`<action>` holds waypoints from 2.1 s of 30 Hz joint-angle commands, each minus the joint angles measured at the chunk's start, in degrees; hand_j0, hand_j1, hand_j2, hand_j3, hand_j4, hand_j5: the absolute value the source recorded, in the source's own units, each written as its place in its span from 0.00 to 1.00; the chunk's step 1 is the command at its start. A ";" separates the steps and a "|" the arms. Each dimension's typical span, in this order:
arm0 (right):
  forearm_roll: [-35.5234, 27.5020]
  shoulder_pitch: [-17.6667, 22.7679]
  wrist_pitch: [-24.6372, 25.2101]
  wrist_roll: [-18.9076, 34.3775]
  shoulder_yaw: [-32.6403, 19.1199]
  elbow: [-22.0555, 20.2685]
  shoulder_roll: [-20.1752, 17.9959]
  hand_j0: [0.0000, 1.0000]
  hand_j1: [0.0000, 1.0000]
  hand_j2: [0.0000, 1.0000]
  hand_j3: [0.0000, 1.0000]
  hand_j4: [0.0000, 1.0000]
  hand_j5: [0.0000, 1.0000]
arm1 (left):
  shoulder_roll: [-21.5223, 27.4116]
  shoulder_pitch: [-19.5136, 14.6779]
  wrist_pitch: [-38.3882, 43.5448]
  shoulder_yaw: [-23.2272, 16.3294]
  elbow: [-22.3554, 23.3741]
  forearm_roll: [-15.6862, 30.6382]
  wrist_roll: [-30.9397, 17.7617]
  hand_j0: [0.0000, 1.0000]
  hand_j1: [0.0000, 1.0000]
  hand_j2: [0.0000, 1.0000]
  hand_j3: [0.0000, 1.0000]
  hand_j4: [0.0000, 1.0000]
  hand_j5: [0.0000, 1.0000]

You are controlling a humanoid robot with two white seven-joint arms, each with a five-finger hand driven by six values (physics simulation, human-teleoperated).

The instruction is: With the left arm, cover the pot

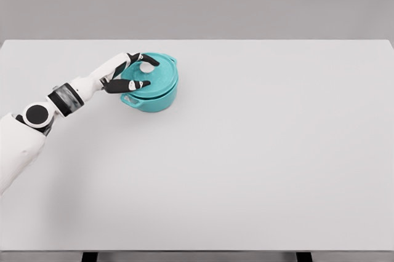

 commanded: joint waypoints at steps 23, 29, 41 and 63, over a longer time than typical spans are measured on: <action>0.03 0.00 -0.03 0.02 -0.01 0.00 0.00 1.00 1.00 1.00 1.00 1.00 1.00 | 1.05 -0.44 -0.33 0.22 -0.29 -1.61 -0.52 0.96 0.96 0.96 0.96 0.96 0.96; 0.03 0.00 -0.03 0.02 -0.01 0.00 0.00 1.00 1.00 1.00 1.00 1.00 1.00 | 1.05 -0.53 -0.42 0.40 -0.55 -1.52 -0.52 0.97 0.97 0.97 0.97 0.97 0.97; 0.03 -0.09 -0.03 0.02 -0.01 0.00 0.00 1.00 1.00 1.00 1.00 1.00 1.00 | 1.57 -0.44 -0.42 0.93 -1.52 -1.17 -0.52 0.98 0.98 0.98 0.98 0.98 0.98; 0.03 0.00 -0.03 0.02 -0.01 0.00 0.00 1.00 1.00 1.00 1.00 1.00 1.00 | 12.20 2.20 -0.42 0.84 -16.02 10.17 -3.59 1.00 1.00 1.00 1.00 1.00 1.00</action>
